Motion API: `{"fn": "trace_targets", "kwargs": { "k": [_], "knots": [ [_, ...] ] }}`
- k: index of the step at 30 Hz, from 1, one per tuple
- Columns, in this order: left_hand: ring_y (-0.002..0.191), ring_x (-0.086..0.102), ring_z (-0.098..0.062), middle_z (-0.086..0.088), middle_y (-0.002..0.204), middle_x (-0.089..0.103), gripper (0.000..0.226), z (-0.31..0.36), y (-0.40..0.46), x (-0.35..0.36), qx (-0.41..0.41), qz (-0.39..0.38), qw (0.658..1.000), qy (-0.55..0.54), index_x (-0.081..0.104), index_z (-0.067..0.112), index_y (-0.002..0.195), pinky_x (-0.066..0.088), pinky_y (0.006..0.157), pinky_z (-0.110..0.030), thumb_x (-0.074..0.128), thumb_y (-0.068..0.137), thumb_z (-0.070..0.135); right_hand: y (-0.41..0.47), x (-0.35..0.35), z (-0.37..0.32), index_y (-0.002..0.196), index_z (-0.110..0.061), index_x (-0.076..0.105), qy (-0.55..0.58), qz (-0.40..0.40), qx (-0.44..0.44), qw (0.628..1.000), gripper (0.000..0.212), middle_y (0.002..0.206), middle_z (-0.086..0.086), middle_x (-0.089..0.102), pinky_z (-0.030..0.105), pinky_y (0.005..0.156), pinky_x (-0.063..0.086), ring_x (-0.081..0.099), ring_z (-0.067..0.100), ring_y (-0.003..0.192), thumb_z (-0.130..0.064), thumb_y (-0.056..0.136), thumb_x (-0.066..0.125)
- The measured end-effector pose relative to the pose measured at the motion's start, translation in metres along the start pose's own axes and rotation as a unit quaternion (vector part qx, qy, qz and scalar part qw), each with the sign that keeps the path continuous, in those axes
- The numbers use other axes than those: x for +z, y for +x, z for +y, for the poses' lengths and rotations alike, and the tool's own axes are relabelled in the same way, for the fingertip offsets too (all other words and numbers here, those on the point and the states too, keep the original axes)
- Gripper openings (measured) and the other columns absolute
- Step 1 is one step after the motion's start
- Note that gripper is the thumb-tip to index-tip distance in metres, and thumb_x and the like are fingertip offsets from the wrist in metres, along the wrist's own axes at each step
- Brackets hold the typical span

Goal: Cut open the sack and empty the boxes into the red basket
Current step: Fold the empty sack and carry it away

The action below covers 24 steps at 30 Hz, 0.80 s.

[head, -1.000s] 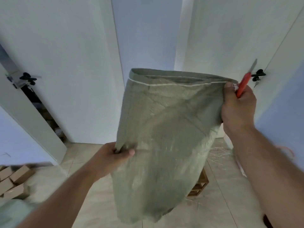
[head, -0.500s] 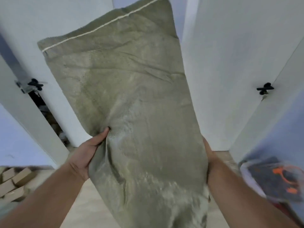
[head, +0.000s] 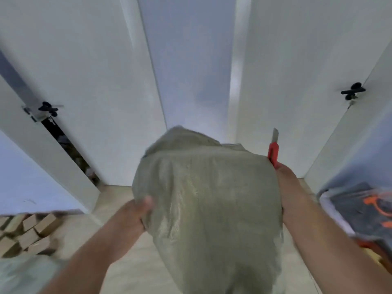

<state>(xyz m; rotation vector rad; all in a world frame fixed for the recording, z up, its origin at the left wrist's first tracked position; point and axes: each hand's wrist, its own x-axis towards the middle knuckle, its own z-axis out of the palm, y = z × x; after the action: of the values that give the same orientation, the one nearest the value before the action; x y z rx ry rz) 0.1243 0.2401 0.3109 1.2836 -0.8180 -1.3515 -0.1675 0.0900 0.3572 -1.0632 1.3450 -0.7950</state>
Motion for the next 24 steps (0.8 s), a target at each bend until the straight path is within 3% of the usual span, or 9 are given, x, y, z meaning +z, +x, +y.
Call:
{"fn": "trace_targets", "kwargs": {
  "k": [2, 6, 9, 11, 14, 17, 19, 21, 24],
  "knots": [
    [0.116, 0.07, -0.038, -0.018, 0.12, 0.076, 0.05, -0.017, 0.01, 0.009, -0.007, 0.073, 0.997, 0.028, 0.079, 0.008, 0.113, 0.048, 0.109, -0.058, 0.086, 0.078, 0.044, 0.001, -0.004, -0.002, 0.096, -0.005, 0.075, -0.013, 0.001, -0.006, 1.0, 0.017, 0.055, 0.003, 0.068, 0.029, 0.057, 0.048, 0.063, 0.02, 0.052, -0.019, 0.101, 0.066],
    [0.097, 0.076, -0.032, -0.018, 0.11, 0.078, 0.024, -0.007, 0.03, 0.023, -0.018, 0.147, 0.989, -0.002, 0.079, 0.008, 0.108, 0.059, 0.086, -0.041, 0.072, 0.092, 0.024, 0.009, -0.017, 0.001, 0.097, -0.006, 0.078, 0.106, 0.031, -0.01, 0.994, 0.009, 0.06, 0.002, 0.071, 0.03, 0.056, 0.054, 0.067, 0.018, 0.05, -0.013, 0.094, 0.073],
    [0.1, 0.076, -0.03, -0.013, 0.109, 0.08, 0.021, -0.004, 0.032, 0.03, -0.037, 0.157, 0.986, -0.035, 0.077, 0.009, 0.113, 0.059, 0.087, -0.041, 0.068, 0.098, 0.02, 0.007, -0.023, 0.012, 0.084, -0.017, 0.081, 0.237, -0.001, -0.01, 0.971, 0.044, 0.075, 0.002, 0.076, 0.033, 0.067, 0.057, 0.074, 0.02, 0.066, -0.056, 0.097, 0.066],
    [0.102, 0.076, -0.03, -0.013, 0.111, 0.08, 0.024, -0.004, 0.033, 0.032, -0.06, 0.158, 0.984, -0.055, 0.076, 0.007, 0.115, 0.058, 0.087, -0.041, 0.069, 0.097, 0.022, 0.002, -0.026, 0.026, 0.083, -0.019, 0.087, 0.238, -0.058, -0.03, 0.969, 0.064, 0.092, 0.006, 0.082, 0.035, 0.071, 0.064, 0.08, 0.023, 0.085, -0.073, 0.092, 0.054],
    [0.098, 0.077, -0.028, -0.013, 0.112, 0.079, 0.03, 0.004, 0.032, 0.032, -0.069, 0.132, 0.987, -0.066, 0.076, 0.009, 0.116, 0.059, 0.081, -0.038, 0.07, 0.096, 0.029, -0.008, -0.023, 0.044, 0.101, -0.015, 0.086, 0.132, -0.1, -0.045, 0.985, 0.042, 0.11, 0.01, 0.083, 0.035, 0.08, 0.067, 0.079, 0.029, 0.105, -0.05, 0.077, 0.083],
    [0.107, 0.076, -0.027, -0.011, 0.12, 0.077, 0.044, 0.013, 0.025, 0.023, -0.037, 0.068, 0.996, -0.047, 0.074, 0.013, 0.122, 0.058, 0.089, -0.042, 0.064, 0.095, 0.046, -0.004, -0.022, 0.045, 0.104, -0.015, 0.079, 0.014, -0.04, -0.071, 0.997, 0.016, 0.099, 0.004, 0.085, 0.034, 0.072, 0.063, 0.081, 0.024, 0.094, -0.015, 0.088, 0.082],
    [0.112, 0.074, -0.028, -0.01, 0.12, 0.077, 0.045, 0.008, 0.013, 0.02, -0.022, 0.015, 0.999, 0.046, 0.075, 0.015, 0.12, 0.056, 0.098, -0.048, 0.069, 0.09, 0.049, 0.001, -0.02, 0.035, 0.104, -0.017, 0.078, 0.012, -0.001, -0.072, 0.997, 0.014, 0.094, 0.0, 0.085, 0.035, 0.076, 0.06, 0.082, 0.019, 0.086, -0.02, 0.09, 0.082],
    [0.108, 0.075, -0.029, -0.01, 0.113, 0.079, 0.038, -0.001, 0.01, 0.023, -0.011, 0.027, 0.99, 0.135, 0.078, 0.015, 0.112, 0.053, 0.104, -0.054, 0.078, 0.086, 0.043, 0.005, -0.019, 0.025, 0.103, -0.016, 0.078, 0.034, 0.023, -0.073, 0.997, 0.016, 0.089, -0.001, 0.084, 0.034, 0.076, 0.06, 0.082, 0.018, 0.082, -0.025, 0.09, 0.083],
    [0.105, 0.077, -0.027, -0.011, 0.114, 0.079, 0.032, 0.006, 0.02, 0.034, -0.007, 0.094, 0.996, 0.011, 0.075, 0.008, 0.116, 0.056, 0.099, -0.046, 0.073, 0.093, 0.031, 0.004, -0.015, 0.028, 0.096, -0.012, 0.074, 0.056, 0.032, -0.062, 0.996, 0.024, 0.082, -0.001, 0.083, 0.033, 0.072, 0.061, 0.08, 0.016, 0.072, -0.034, 0.091, 0.082]
  ]
}}
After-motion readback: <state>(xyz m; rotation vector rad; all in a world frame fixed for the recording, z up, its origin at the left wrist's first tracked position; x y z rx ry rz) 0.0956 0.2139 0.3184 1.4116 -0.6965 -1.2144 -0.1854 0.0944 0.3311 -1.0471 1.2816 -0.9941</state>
